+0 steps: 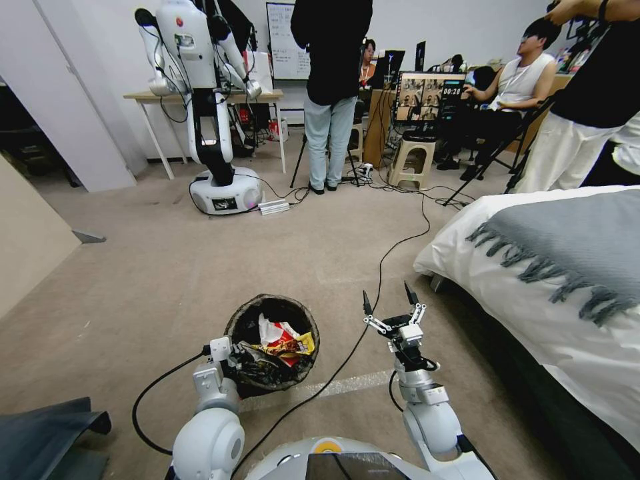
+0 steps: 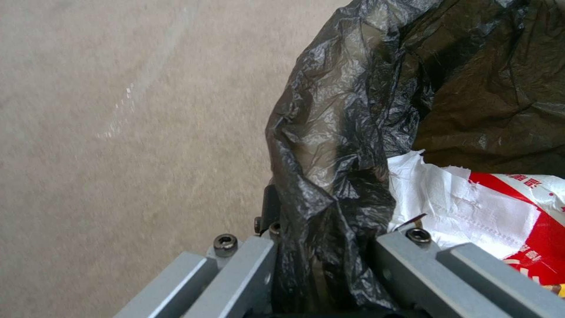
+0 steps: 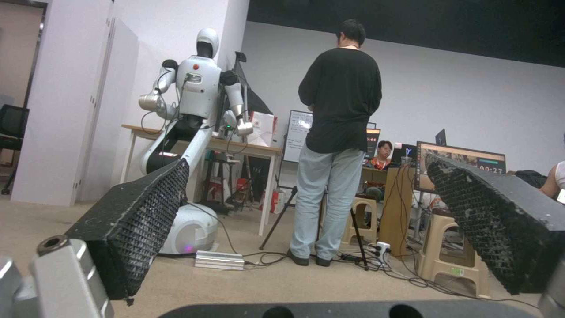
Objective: Pick up the trash bin, then pick up the garbage from the floor and place it into the trash bin.
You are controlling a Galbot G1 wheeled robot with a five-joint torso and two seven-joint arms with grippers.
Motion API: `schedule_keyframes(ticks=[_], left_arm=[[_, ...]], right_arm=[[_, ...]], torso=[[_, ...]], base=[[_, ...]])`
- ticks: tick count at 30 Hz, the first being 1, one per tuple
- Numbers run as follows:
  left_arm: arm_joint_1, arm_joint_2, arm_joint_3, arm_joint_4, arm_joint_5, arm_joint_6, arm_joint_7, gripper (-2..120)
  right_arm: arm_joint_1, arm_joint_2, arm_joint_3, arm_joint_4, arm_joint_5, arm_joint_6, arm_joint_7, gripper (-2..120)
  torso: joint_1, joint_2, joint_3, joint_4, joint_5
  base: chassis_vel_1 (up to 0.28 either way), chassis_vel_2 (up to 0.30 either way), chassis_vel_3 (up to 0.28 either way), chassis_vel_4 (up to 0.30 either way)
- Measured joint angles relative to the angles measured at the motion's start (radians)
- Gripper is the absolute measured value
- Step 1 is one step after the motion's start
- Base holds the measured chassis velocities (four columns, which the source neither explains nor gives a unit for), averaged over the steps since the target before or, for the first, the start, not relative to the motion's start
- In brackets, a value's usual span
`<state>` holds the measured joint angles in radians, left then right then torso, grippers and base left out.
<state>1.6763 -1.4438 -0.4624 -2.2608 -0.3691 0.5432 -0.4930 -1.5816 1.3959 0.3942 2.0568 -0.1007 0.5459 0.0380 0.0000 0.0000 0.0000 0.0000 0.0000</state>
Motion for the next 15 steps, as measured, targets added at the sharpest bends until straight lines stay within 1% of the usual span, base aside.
schedule_keyframes(ticks=[7,10,15], left_arm=[[-0.005,-0.001,-0.002,0.044,-0.075,0.007,-0.02,0],[-0.014,-0.004,-0.003,0.065,-0.107,0.007,-0.048,0],[-0.015,-0.004,-0.003,0.073,-0.145,0.007,-0.073,0]], right_arm=[[-0.004,0.003,-0.001,-0.006,-0.008,0.008,-0.001,100],[-0.004,0.005,-0.003,-0.01,-0.012,0.011,-0.002,100],[-0.002,0.006,-0.005,-0.009,-0.013,0.011,-0.005,100]], torso=[[0.0,0.0,0.0,0.0,0.0],[0.0,0.0,0.0,-0.0001,-0.0001],[0.0,0.0,0.0,0.0,0.0]], base=[[0.0,0.0,0.0,0.0],[0.0,0.0,0.0,0.0],[0.0,0.0,0.0,0.0]])
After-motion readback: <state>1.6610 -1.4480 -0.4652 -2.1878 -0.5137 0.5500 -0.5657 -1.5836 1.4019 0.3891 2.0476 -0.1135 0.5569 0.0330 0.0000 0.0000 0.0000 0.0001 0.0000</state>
